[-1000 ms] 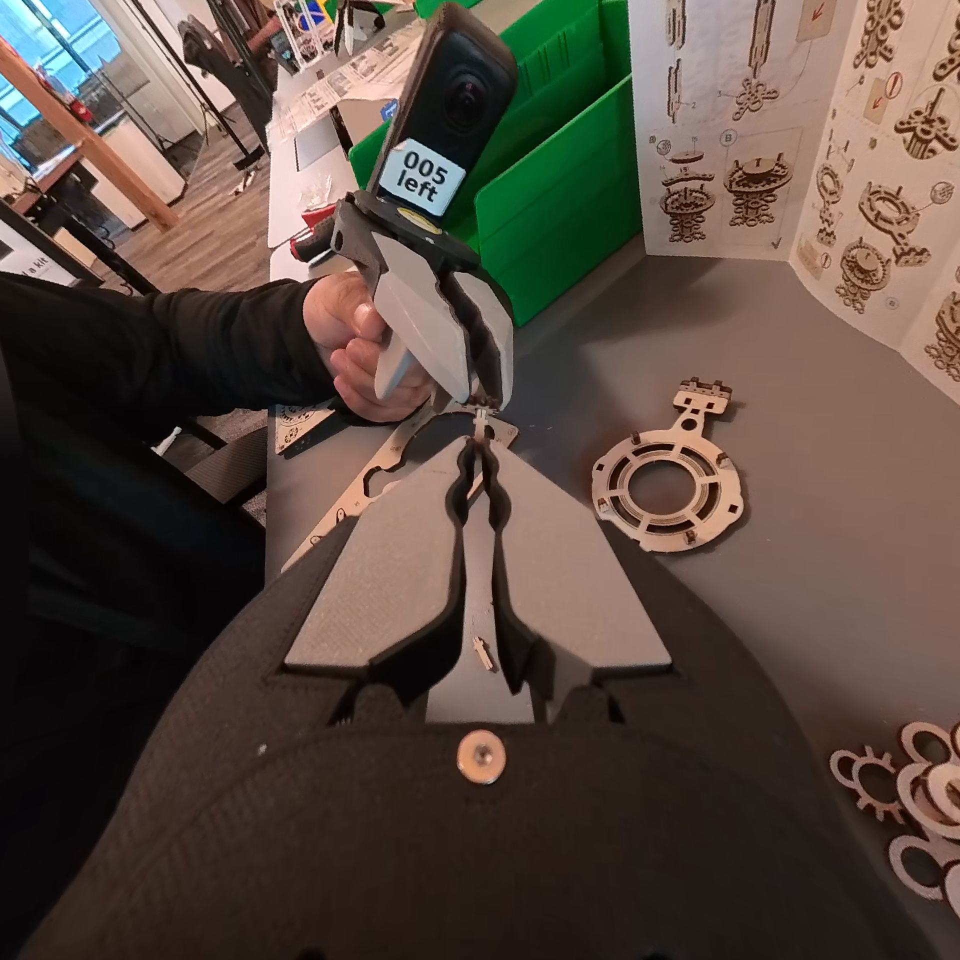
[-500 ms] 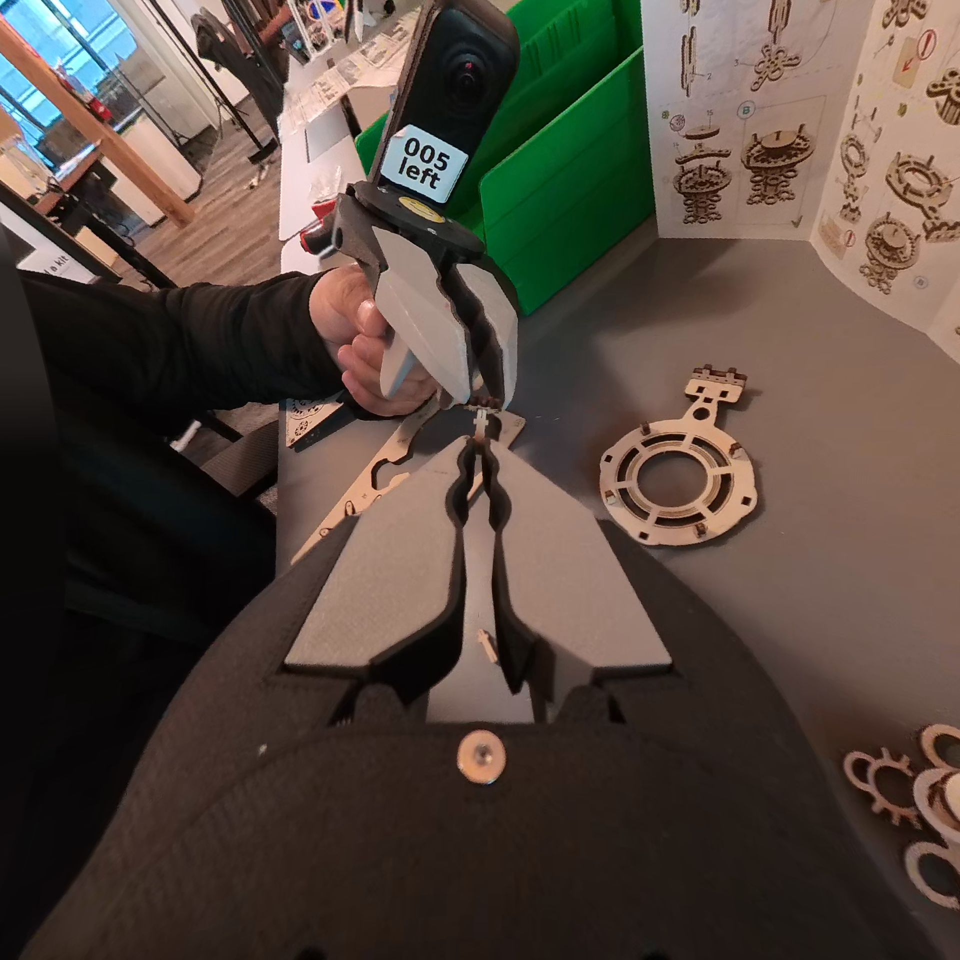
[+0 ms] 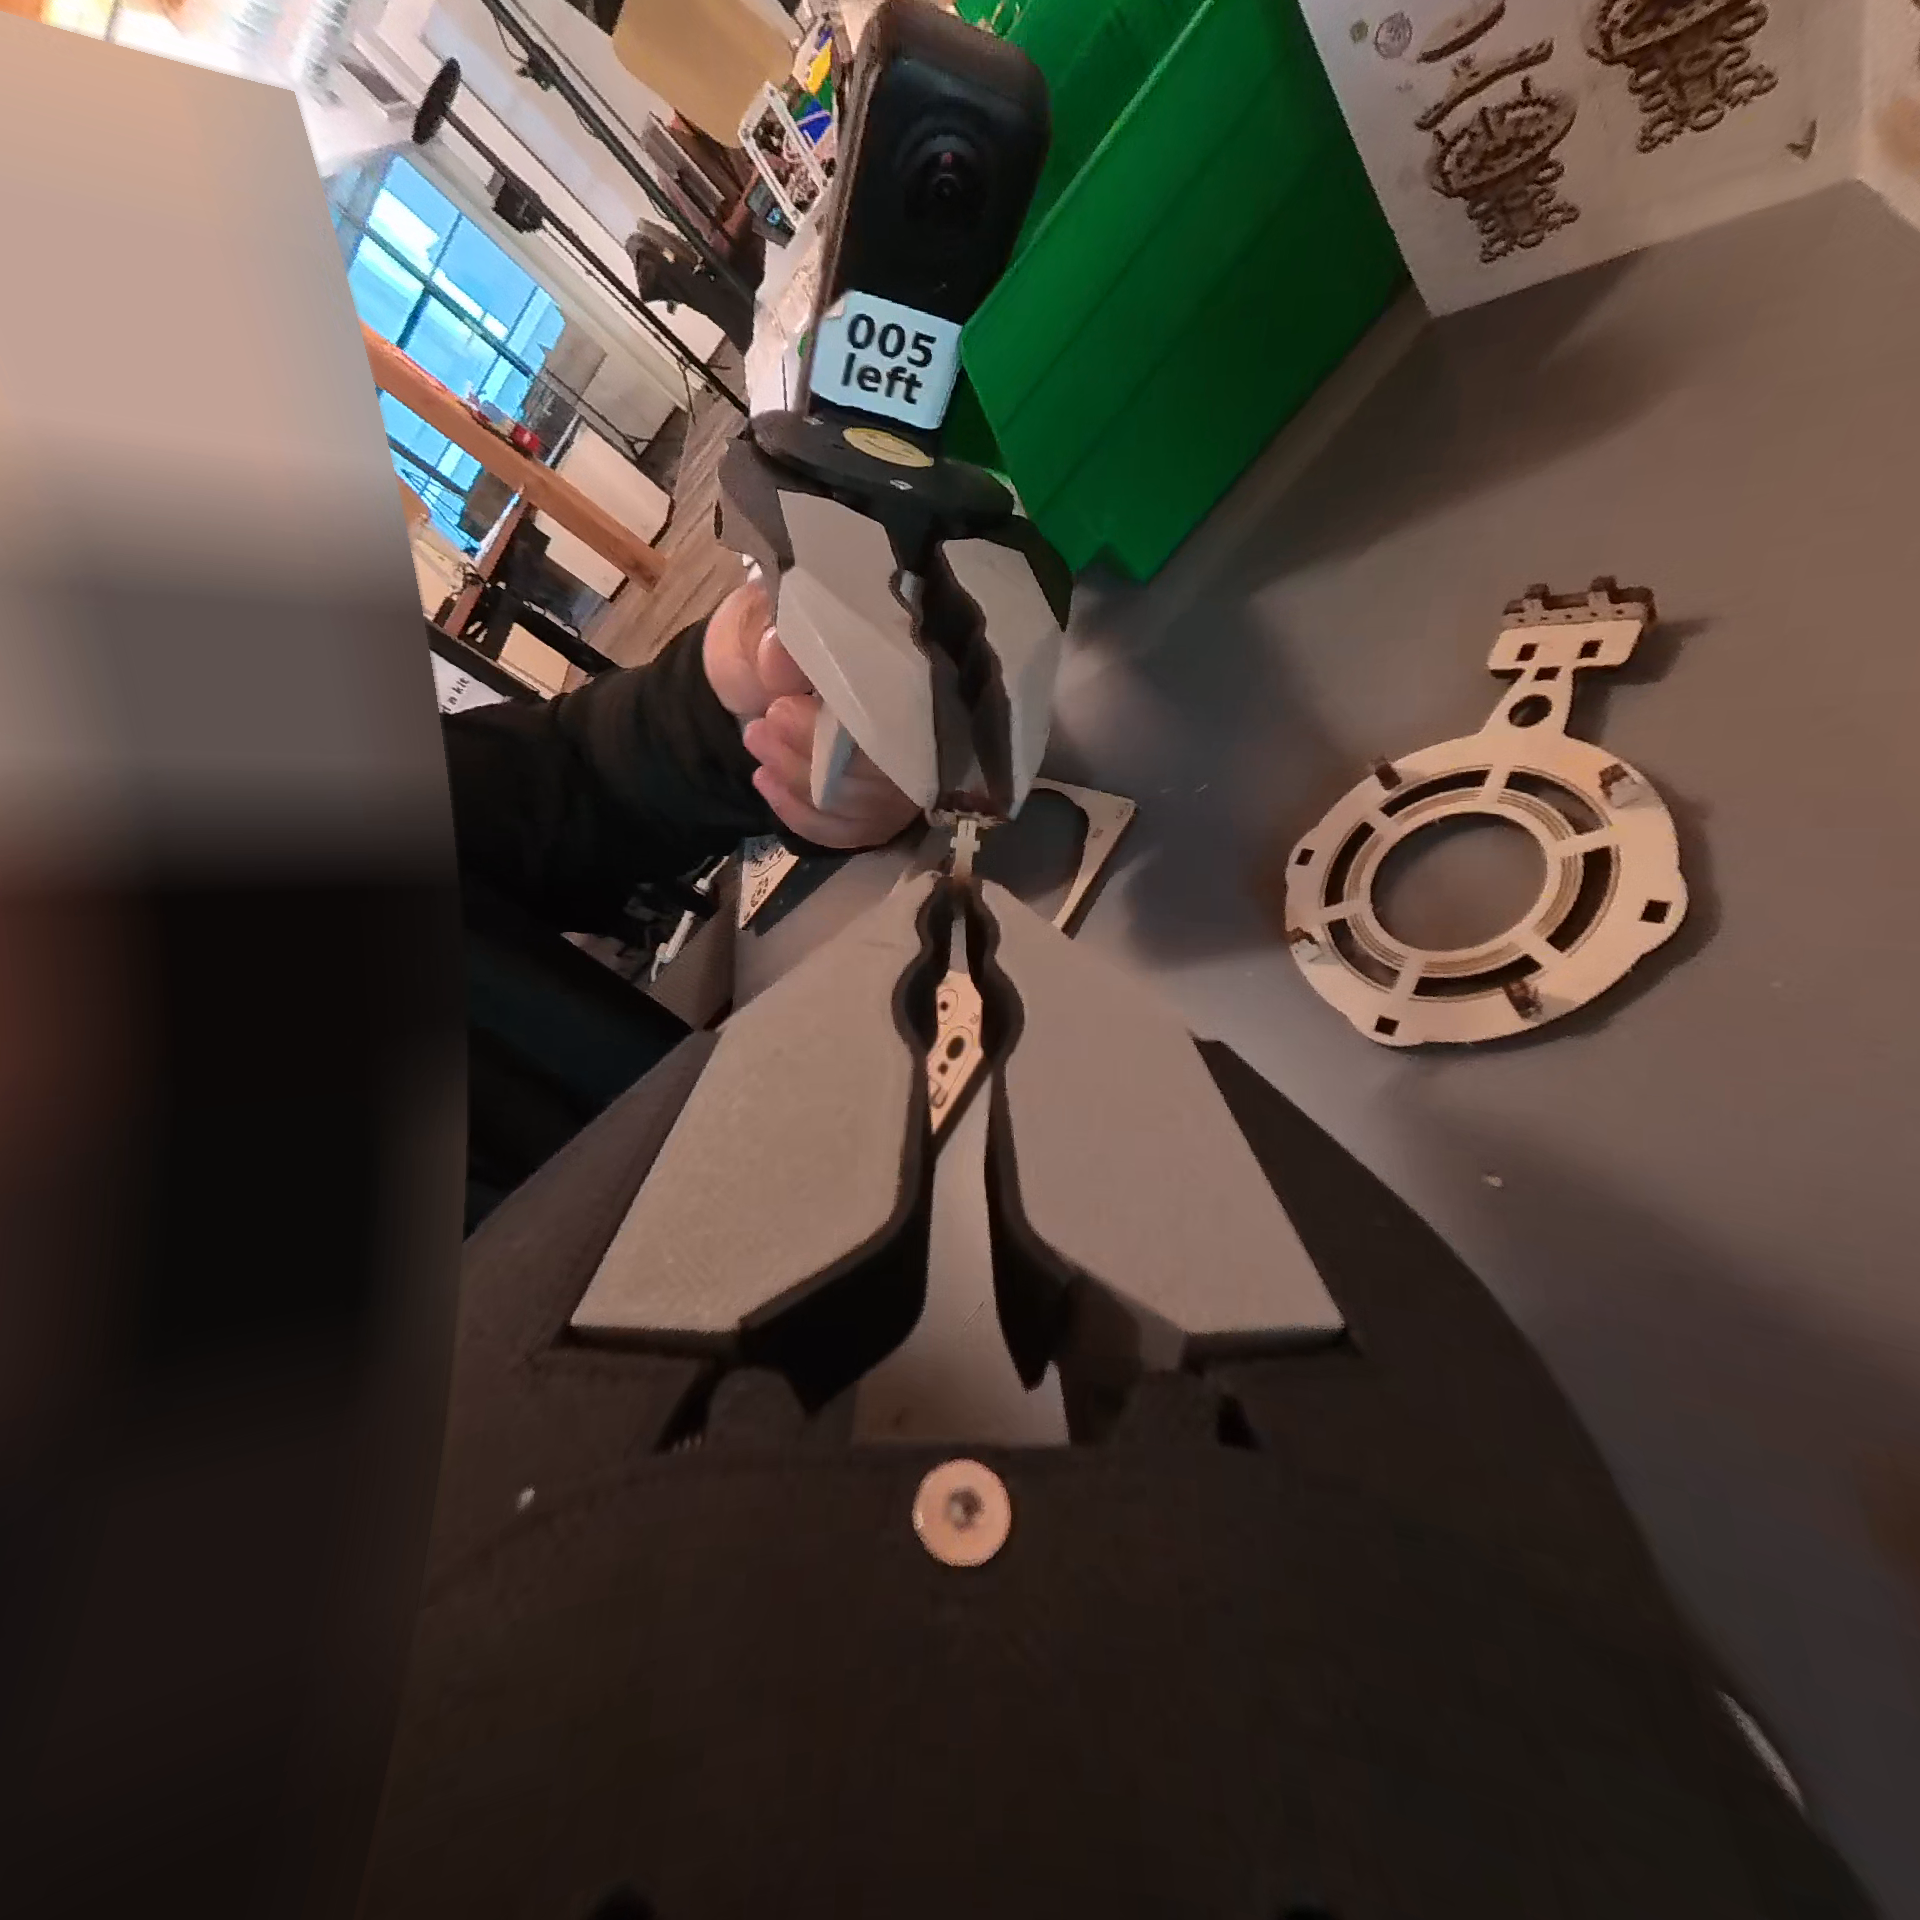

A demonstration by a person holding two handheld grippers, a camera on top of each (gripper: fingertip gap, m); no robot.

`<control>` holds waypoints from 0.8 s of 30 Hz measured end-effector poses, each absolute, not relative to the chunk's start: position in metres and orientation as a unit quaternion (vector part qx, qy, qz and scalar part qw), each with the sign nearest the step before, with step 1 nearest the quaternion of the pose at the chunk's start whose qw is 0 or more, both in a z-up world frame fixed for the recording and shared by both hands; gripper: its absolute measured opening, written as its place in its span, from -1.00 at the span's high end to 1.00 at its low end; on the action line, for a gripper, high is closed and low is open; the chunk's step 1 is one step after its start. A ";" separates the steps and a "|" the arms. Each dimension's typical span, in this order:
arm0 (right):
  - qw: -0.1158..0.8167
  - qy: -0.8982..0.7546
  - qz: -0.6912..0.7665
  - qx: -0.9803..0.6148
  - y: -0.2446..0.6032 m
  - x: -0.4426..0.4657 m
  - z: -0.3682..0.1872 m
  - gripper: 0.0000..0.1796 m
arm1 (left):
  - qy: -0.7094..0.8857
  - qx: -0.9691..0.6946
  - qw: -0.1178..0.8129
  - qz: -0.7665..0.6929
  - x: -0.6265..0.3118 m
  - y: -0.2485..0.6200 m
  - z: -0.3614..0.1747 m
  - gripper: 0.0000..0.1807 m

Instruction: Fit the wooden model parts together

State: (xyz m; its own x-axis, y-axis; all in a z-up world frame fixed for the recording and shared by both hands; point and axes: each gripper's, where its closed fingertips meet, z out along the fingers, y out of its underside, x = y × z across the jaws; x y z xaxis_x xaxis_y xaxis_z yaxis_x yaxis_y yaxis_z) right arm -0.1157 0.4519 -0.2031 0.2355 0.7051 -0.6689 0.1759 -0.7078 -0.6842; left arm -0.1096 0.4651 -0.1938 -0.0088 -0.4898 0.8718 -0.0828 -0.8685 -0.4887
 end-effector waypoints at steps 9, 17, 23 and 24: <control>0.250 -0.304 0.527 -0.753 0.452 -0.115 -0.204 1.00 | 0.189 -0.702 0.144 -0.671 -0.111 0.471 -0.198 0.89; 0.266 -0.313 0.489 -0.769 0.457 -0.113 -0.211 1.00 | 0.186 -0.716 0.142 -0.658 -0.110 0.471 -0.202 0.93; 0.270 -0.319 0.470 -0.777 0.459 -0.114 -0.216 1.00 | 0.191 -0.723 0.146 -0.648 -0.109 0.469 -0.205 0.93; 0.271 -0.319 0.468 -0.778 0.459 -0.114 -0.217 1.00 | 0.191 -0.724 0.146 -0.647 -0.109 0.470 -0.206 0.93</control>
